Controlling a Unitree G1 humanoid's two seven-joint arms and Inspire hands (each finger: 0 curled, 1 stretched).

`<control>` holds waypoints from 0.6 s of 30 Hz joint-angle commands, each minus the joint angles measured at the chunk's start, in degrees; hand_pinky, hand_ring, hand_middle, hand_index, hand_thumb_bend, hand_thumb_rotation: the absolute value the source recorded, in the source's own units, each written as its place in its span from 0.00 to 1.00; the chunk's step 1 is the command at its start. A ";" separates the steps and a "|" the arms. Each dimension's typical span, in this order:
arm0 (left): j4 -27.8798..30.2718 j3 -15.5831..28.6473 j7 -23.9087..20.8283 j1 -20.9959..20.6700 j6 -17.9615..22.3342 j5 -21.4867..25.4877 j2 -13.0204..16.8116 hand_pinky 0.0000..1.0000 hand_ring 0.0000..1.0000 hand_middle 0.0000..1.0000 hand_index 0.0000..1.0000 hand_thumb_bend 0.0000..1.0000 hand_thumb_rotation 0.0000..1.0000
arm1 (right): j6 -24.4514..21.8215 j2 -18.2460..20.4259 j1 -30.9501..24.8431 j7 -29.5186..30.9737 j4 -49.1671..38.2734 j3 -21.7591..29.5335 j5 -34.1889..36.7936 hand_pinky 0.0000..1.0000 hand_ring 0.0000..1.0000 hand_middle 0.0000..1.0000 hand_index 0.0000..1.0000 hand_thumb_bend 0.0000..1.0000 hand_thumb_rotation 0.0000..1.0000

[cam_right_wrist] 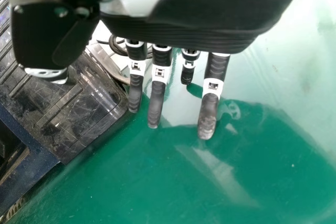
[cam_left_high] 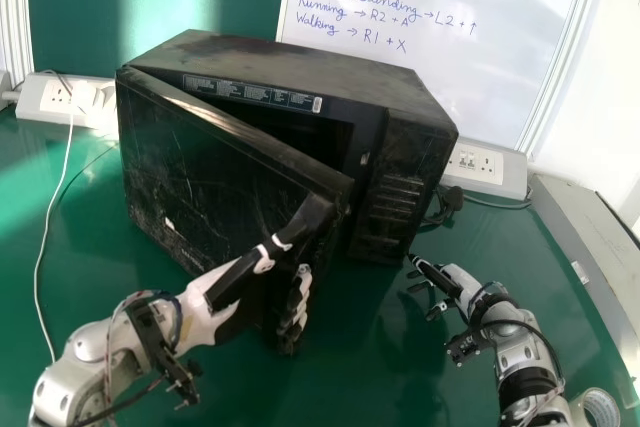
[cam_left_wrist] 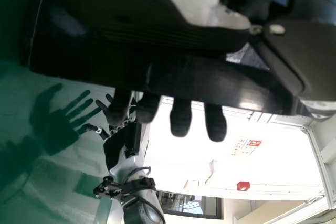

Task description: Open the door of oven

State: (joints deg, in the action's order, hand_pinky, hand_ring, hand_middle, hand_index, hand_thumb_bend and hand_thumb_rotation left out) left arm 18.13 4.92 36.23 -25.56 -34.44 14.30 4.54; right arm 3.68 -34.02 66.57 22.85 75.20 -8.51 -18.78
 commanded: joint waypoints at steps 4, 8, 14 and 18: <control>5.04 14.95 -4.02 -1.86 -9.65 23.60 -2.96 0.00 0.02 0.06 0.06 0.76 0.82 | -2.02 0.28 -2.78 1.01 2.08 -0.83 -1.20 0.34 0.47 0.64 0.75 0.69 0.91; 8.42 17.15 -6.18 -0.94 -9.32 24.40 -2.11 0.00 0.03 0.07 0.07 0.76 0.80 | -1.89 0.19 -2.62 0.74 2.15 -1.13 -1.58 0.33 0.45 0.64 0.75 0.69 0.92; 9.54 21.69 -6.51 -1.22 -13.92 33.06 -0.39 0.00 0.02 0.07 0.08 0.76 0.82 | -1.53 0.06 -2.67 0.76 2.15 -1.17 -1.61 0.33 0.46 0.65 0.74 0.69 0.92; 9.20 23.62 -6.62 -1.93 -15.17 36.95 1.86 0.00 0.02 0.08 0.10 0.75 0.84 | -1.65 0.07 -2.53 0.88 2.22 -1.15 -1.60 0.32 0.46 0.66 0.74 0.68 0.91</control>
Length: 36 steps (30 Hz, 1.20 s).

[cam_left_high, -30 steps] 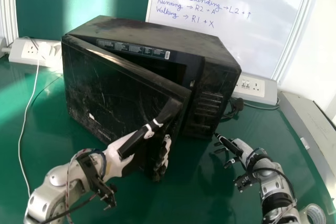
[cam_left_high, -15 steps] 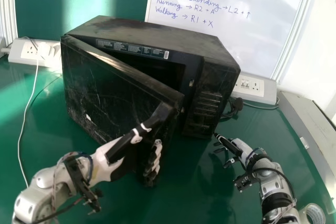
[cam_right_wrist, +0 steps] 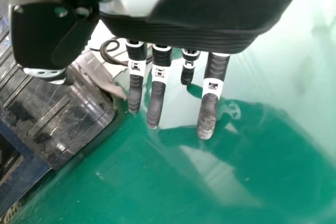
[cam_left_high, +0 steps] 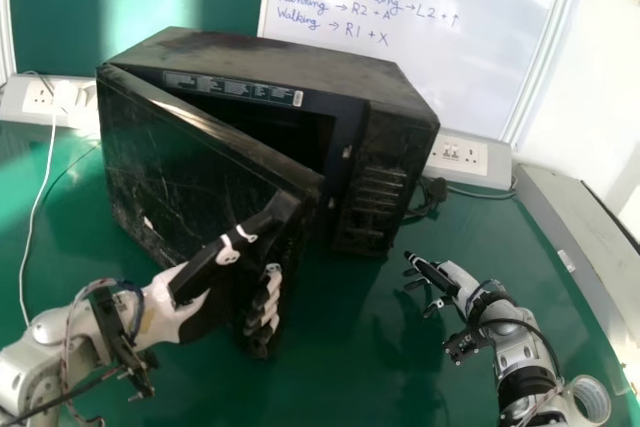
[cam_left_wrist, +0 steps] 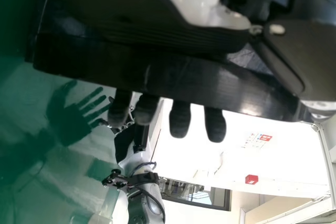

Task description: Open the door of oven

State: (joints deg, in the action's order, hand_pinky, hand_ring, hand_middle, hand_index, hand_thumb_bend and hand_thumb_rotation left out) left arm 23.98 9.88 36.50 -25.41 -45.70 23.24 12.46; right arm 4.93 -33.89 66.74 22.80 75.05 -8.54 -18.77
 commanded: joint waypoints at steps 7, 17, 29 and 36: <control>2.51 18.24 -4.61 -1.38 -3.98 28.72 -2.05 0.00 0.02 0.08 0.10 0.72 0.78 | -2.58 -0.12 -2.69 0.75 2.36 -1.49 -1.99 0.34 0.47 0.67 0.75 0.67 0.93; -1.45 19.72 -2.36 1.13 -5.23 35.99 2.78 0.00 0.02 0.07 0.11 0.58 0.17 | -2.41 -0.38 -2.54 0.97 2.31 -1.71 -1.93 0.34 0.47 0.67 0.75 0.66 0.93; -2.91 20.93 -3.25 3.42 -4.20 39.64 6.82 0.00 0.00 0.06 0.08 0.52 0.07 | -2.00 -0.85 -2.47 1.25 2.28 -1.95 -2.00 0.32 0.47 0.68 0.76 0.67 0.94; -9.03 22.54 6.87 2.50 -0.78 38.55 11.78 0.00 0.02 0.08 0.17 0.45 0.05 | -1.89 -1.00 -2.59 0.88 2.33 -1.87 -1.91 0.34 0.48 0.69 0.75 0.67 0.93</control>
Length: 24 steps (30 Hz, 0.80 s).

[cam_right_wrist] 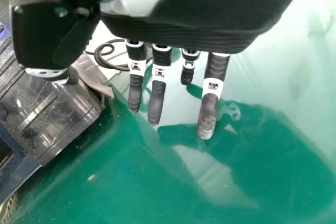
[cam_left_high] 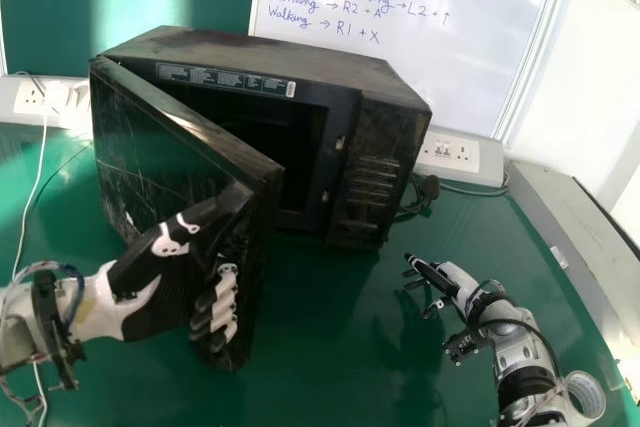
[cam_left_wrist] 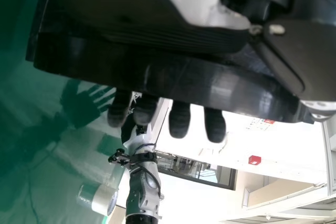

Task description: Open the door of oven

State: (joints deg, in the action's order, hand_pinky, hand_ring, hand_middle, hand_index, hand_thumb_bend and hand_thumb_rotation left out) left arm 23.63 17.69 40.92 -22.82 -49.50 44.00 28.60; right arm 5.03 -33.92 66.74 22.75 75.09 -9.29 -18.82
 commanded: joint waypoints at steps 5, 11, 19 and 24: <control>-13.62 16.81 4.97 -1.88 1.30 15.11 1.19 0.00 0.02 0.08 0.44 0.50 0.05 | -2.22 -1.08 -2.59 1.00 2.31 -0.98 -1.69 0.31 0.47 0.68 0.75 0.67 0.93; -17.67 17.95 5.77 -2.12 -0.85 11.99 9.17 0.00 0.01 0.06 0.47 0.50 0.04 | -1.99 -1.14 -2.65 0.74 2.33 -0.86 -2.24 0.33 0.47 0.68 0.75 0.66 0.94; -29.82 19.48 11.73 -1.87 1.50 9.89 14.67 0.00 0.00 0.05 0.47 0.49 0.04 | -1.88 -1.25 -2.87 0.71 2.26 -0.02 -2.21 0.29 0.47 0.66 0.74 0.65 0.92; -35.67 22.79 14.28 -1.51 5.56 8.79 17.03 0.00 0.02 0.06 0.47 0.50 0.04 | -1.86 -1.31 -2.83 0.81 2.28 -0.04 -2.34 0.33 0.48 0.68 0.75 0.65 0.93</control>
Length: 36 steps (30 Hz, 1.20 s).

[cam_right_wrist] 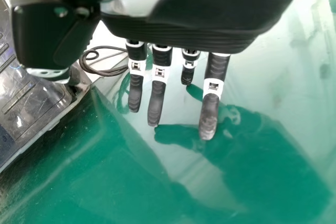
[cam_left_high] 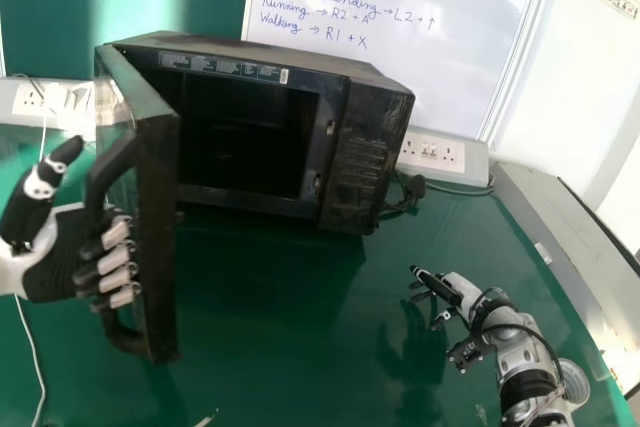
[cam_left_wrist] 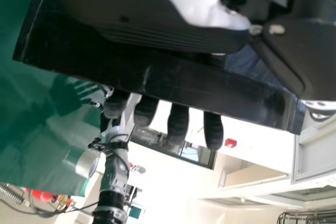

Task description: Open the door of oven

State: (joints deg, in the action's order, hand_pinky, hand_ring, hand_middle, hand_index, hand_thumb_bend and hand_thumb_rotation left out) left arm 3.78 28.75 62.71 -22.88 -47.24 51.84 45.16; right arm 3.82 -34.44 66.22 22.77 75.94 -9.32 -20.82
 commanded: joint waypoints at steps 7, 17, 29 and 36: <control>-22.71 16.69 -8.20 -1.32 8.44 -0.34 4.52 0.00 0.03 0.07 0.47 0.50 0.04 | -0.75 -0.81 -2.27 0.58 1.47 -0.16 -0.57 0.32 0.47 0.67 0.75 0.66 0.94; -36.06 21.28 -8.02 -0.45 23.47 -4.61 13.07 0.01 0.04 0.06 0.47 0.49 0.05 | -1.03 -0.46 -2.22 0.16 1.50 -0.09 -0.58 0.32 0.47 0.67 0.74 0.68 0.93; -55.89 27.97 -14.14 -3.25 34.50 -8.66 21.15 0.00 0.02 0.05 0.47 0.48 0.05 | -0.64 -0.39 -2.23 0.02 1.54 -0.60 -1.10 0.32 0.46 0.67 0.74 0.68 0.96; -63.12 31.05 -17.17 -2.30 40.15 -11.40 23.58 0.00 0.02 0.05 0.47 0.48 0.06 | -0.51 -0.43 -2.16 -0.18 1.58 -1.20 -1.45 0.36 0.49 0.69 0.75 0.66 1.00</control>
State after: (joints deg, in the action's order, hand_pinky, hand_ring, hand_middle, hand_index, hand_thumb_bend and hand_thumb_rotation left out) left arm -57.34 53.82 51.44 -22.17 -9.27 36.23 64.32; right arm 4.96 -34.01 66.62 22.19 75.69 -10.18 -21.37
